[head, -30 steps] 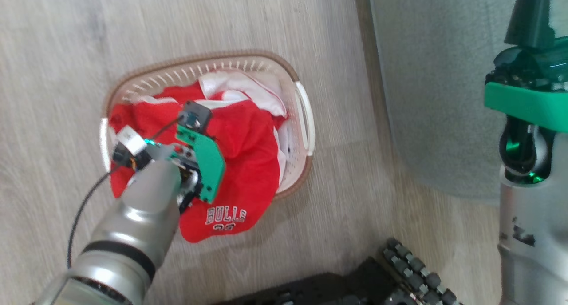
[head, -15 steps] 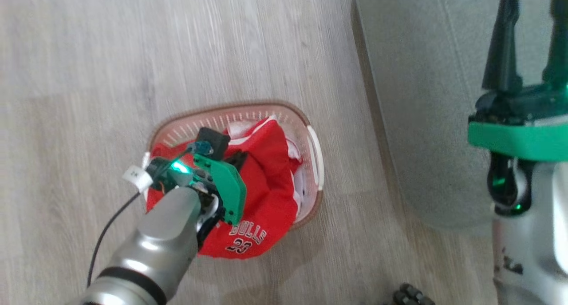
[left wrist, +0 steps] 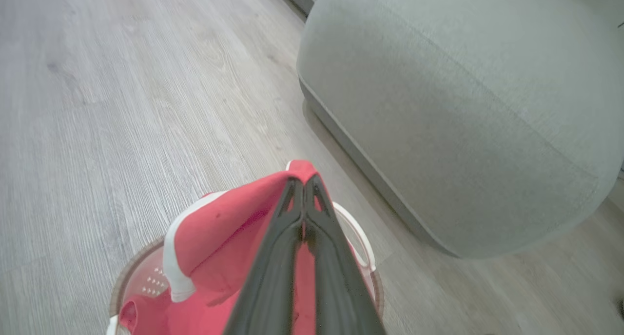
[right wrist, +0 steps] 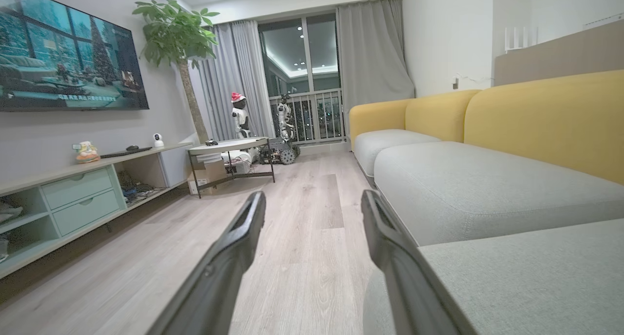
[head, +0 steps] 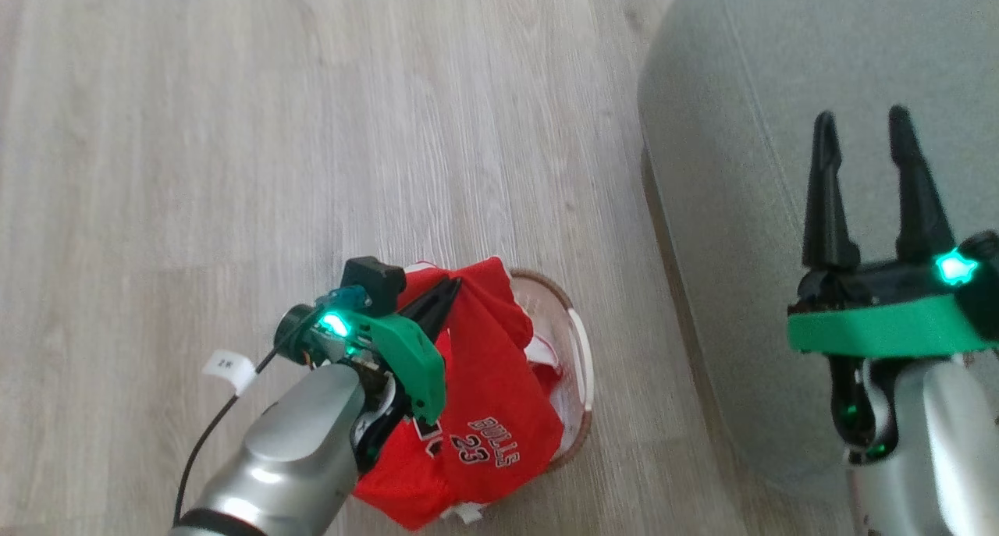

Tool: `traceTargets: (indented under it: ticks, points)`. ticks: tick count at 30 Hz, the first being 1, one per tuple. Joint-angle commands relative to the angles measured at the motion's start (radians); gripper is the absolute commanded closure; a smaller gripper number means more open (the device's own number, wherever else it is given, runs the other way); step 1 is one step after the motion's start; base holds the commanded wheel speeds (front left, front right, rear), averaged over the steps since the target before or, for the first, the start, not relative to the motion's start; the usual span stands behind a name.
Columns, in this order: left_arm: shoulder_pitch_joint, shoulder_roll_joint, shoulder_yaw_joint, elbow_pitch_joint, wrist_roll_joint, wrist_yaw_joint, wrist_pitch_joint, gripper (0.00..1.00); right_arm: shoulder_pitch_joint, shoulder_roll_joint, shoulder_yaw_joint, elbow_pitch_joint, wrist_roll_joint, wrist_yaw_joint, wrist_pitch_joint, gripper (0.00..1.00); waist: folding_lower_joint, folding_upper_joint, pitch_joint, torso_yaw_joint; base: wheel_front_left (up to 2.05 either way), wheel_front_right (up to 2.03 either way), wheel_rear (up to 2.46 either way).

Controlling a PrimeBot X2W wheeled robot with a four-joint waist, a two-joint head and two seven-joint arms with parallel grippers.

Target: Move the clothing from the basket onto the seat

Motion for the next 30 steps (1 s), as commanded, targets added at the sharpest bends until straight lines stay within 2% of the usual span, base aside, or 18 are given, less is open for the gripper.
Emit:
traceTargets:
  ticks: [1,11,20,30]
  points:
    - [-0.015,0.022,0.043,-0.055,-0.012,0.009,-0.019,1.0,0.004,-0.007,0.025,-0.026,-0.009,0.0,-0.005,0.0,0.0001,-0.0001,-0.063,0.023,0.0,0.0,0.0]
    - [0.021,0.069,0.075,-0.259,-0.036,0.071,-0.001,1.0,0.068,-0.007,0.038,-0.001,-0.008,0.0,-0.005,0.0,0.0001,-0.0001,-0.16,0.035,0.0,0.0,0.0]
    - [0.015,0.148,0.116,-0.52,-0.047,0.15,0.073,1.0,0.113,-0.007,0.047,0.006,0.002,0.0,-0.005,0.0,0.0001,-0.0001,-0.207,0.048,0.0,0.0,0.0]
    - [-0.071,0.192,0.149,-0.719,-0.035,0.205,0.151,1.0,0.147,-0.007,0.135,0.009,0.036,0.0,-0.005,0.0,0.0001,-0.0001,-0.213,0.065,0.0,0.0,0.0]
